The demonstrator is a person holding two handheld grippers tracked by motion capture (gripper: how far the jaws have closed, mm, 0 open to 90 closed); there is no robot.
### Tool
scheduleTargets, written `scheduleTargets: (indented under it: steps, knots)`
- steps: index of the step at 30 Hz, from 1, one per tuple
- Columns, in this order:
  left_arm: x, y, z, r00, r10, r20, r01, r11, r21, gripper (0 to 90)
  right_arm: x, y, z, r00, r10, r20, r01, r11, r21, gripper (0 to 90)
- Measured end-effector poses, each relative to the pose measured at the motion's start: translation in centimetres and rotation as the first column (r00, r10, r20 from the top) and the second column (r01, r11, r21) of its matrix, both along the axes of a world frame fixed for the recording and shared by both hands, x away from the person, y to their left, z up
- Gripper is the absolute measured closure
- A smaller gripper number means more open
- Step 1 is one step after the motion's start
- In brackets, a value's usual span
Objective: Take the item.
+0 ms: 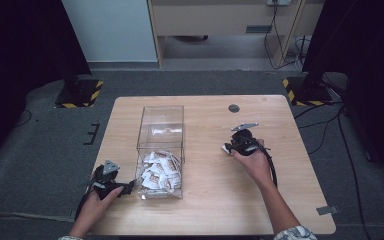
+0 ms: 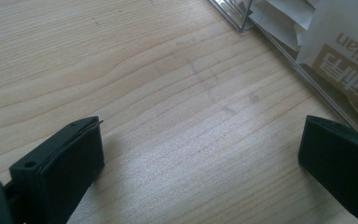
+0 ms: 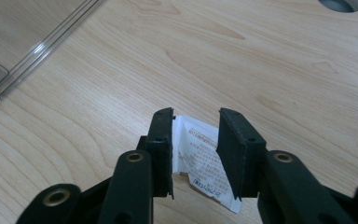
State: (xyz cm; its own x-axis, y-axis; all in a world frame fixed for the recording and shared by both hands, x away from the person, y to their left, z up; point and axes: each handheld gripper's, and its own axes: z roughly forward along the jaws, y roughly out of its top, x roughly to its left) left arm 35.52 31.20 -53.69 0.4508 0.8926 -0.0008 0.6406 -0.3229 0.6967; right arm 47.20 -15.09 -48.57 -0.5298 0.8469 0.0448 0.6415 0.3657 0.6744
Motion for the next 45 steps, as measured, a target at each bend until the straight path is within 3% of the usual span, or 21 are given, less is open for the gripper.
scheduleTargets:
  steps: [7, 15, 26, 30, 39, 45]
  knots:
    - [0.0, 0.0, 0.0, 1.0000, 0.000, 0.000, 0.000, 1.0000, 0.000, 0.0, 0.0, -0.1, 0.4, 0.9997, -0.016, 0.019, 0.016, 0.9999, -0.004, 54.0]
    - [0.0, 0.0, 0.0, 1.0000, 0.000, 0.000, 0.000, 1.0000, 0.000, 0.0, -0.1, -0.1, 0.6, 0.9993, -0.024, 0.030, 0.024, 0.9997, -0.004, 48.3]
    - [0.0, 0.0, 0.0, 1.0000, 0.000, 0.000, 0.000, 1.0000, 0.000, 0.0, -0.1, -0.3, 1.3, 0.9960, -0.068, 0.057, 0.068, 0.9976, 0.017, 26.6]
    - [0.0, 0.0, 0.0, 1.0000, 0.000, 0.000, 0.000, 1.0000, 0.000, 0.0, -0.1, -0.3, 1.5, 0.9946, -0.076, 0.071, 0.074, 0.9967, 0.033, 23.2]
    - [0.0, 0.0, 0.0, 1.0000, 0.000, 0.000, 0.000, 1.0000, 0.000, 0.0, -0.9, -0.4, 2.1, 0.9956, -0.065, 0.068, 0.060, 0.9958, 0.070, 10.6]
    - [0.0, 0.0, 0.0, 1.0000, 0.000, 0.000, 0.000, 1.0000, 0.000, 0.0, -1.7, -0.6, 2.7, 0.9941, -0.057, 0.093, 0.050, 0.9955, 0.081, 5.8]
